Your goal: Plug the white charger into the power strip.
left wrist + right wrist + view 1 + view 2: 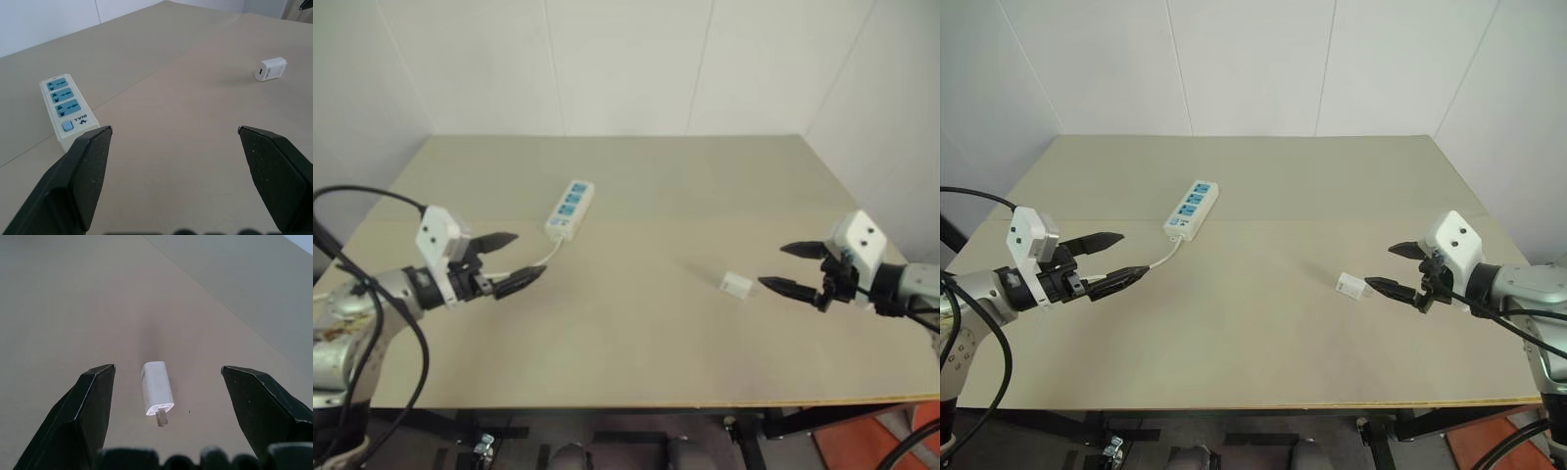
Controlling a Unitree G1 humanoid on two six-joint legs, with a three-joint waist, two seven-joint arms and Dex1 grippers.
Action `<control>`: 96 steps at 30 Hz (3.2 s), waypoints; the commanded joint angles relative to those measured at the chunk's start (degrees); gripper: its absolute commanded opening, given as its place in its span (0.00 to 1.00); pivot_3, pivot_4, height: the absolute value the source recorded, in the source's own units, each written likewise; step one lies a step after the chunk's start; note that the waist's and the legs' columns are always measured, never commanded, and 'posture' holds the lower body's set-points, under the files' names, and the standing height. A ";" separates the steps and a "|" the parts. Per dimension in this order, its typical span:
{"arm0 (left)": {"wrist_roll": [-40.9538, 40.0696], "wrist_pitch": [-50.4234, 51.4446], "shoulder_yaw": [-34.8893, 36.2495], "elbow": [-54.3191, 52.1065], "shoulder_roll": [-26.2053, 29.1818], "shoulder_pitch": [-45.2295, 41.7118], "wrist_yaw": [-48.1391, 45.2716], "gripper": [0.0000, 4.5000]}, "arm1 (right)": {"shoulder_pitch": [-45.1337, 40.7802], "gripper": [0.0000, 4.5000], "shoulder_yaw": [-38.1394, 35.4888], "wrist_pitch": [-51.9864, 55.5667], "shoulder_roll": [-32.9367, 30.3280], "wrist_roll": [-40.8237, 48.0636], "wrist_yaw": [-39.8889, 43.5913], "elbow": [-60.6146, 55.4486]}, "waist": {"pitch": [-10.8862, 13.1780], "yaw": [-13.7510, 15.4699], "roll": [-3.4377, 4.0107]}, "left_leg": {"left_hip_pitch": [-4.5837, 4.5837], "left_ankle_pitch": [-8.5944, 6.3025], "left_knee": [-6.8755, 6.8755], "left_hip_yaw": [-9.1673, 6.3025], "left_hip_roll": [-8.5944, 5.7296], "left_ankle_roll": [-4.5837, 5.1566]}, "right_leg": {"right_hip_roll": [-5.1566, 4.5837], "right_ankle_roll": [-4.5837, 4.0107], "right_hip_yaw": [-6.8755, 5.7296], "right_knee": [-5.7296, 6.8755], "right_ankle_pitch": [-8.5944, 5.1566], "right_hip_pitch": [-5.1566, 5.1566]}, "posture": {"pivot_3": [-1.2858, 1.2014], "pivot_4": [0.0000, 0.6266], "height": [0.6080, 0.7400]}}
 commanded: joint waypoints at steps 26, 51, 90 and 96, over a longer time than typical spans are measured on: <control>17.97 -10.02 -10.49 24.51 -16.16 -22.98 21.29 1.00 | -3.84 0.91 1.39 -0.82 1.52 -0.31 -1.72 0.14 | -0.02 0.58 -0.03 | -0.04 0.00 0.12 -0.07 -0.16 0.00 | -0.08 0.07 -0.03 -0.05 0.07 0.10 | 0.52 0.24 1.00; 31.06 -37.01 -10.54 90.73 -31.37 -50.96 35.18 1.00 | -2.45 0.91 0.45 1.77 3.39 1.48 -5.08 -4.93 | 0.00 0.18 -0.07 | -0.18 0.01 0.12 -0.15 -0.26 0.00 | -0.12 0.12 -0.06 0.09 0.09 -0.01 | 0.52 0.24 1.00; 14.63 -14.99 -15.54 22.72 -17.73 -15.38 -12.04 0.72 | 1.71 0.92 -1.86 2.02 3.70 2.31 -6.11 -6.94 | -0.03 0.19 -0.04 | -0.18 0.02 0.14 -0.19 -0.28 -0.02 | -0.17 0.14 -0.03 0.15 0.09 0.01 | 0.52 0.24 1.00; 14.35 -11.32 -17.68 16.97 -13.02 -11.00 -14.26 0.72 | 1.41 0.92 -1.44 2.20 3.97 2.23 -6.21 -6.86 | -0.02 0.26 -0.04 | -0.12 0.02 0.15 -0.18 -0.28 -0.02 | -0.17 0.14 -0.03 0.04 0.08 0.03 | 0.52 0.24 1.00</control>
